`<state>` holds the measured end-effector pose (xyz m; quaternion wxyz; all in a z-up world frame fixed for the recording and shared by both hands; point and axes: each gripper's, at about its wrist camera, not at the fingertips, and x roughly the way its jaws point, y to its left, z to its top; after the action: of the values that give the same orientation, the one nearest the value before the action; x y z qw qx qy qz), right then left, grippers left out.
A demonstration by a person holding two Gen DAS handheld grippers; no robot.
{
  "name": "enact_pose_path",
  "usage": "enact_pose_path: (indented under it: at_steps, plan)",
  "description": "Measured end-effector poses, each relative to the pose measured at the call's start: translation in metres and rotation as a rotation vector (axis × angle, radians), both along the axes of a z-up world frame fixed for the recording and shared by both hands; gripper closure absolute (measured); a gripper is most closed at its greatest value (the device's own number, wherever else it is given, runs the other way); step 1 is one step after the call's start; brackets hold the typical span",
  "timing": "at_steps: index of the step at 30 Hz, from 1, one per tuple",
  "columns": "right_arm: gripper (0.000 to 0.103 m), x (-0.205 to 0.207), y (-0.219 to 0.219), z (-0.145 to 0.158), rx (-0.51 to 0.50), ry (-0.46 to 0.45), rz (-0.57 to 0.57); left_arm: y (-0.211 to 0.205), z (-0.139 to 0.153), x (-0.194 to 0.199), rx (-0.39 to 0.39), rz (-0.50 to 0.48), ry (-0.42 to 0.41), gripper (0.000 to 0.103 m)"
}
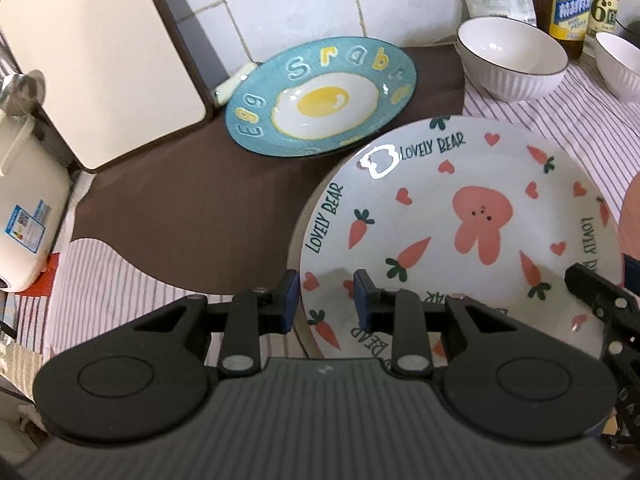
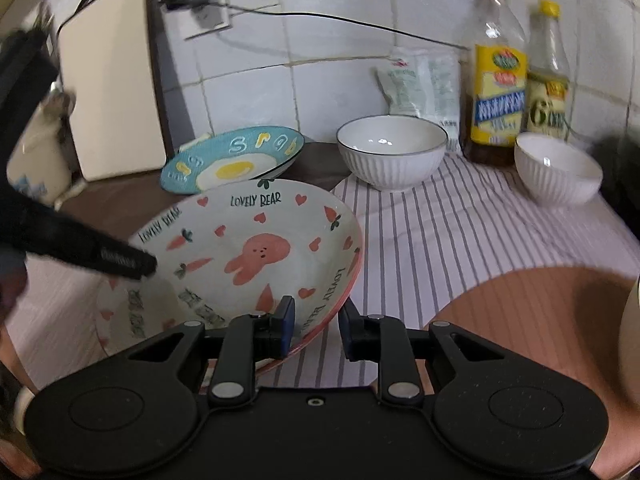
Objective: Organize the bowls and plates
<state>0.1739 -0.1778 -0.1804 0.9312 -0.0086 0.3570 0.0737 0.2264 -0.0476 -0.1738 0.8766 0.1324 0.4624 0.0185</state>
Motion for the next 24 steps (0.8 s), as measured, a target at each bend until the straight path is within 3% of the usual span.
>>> enact_pose_path:
  at_steps: [6,12,24]
  plan:
    - [0.074,0.001,0.001,0.001,-0.025,-0.003,0.014,0.015,0.007,-0.005,-0.076,0.003,-0.004,0.075]
    - [0.074,-0.004,-0.002,0.033,-0.02,-0.052,0.036,0.033,0.032,-0.013,-0.194,-0.029,-0.02,0.073]
    - [0.037,0.037,0.005,0.087,0.125,-0.093,0.117,0.094,0.089,0.006,-0.362,-0.01,-0.099,0.053]
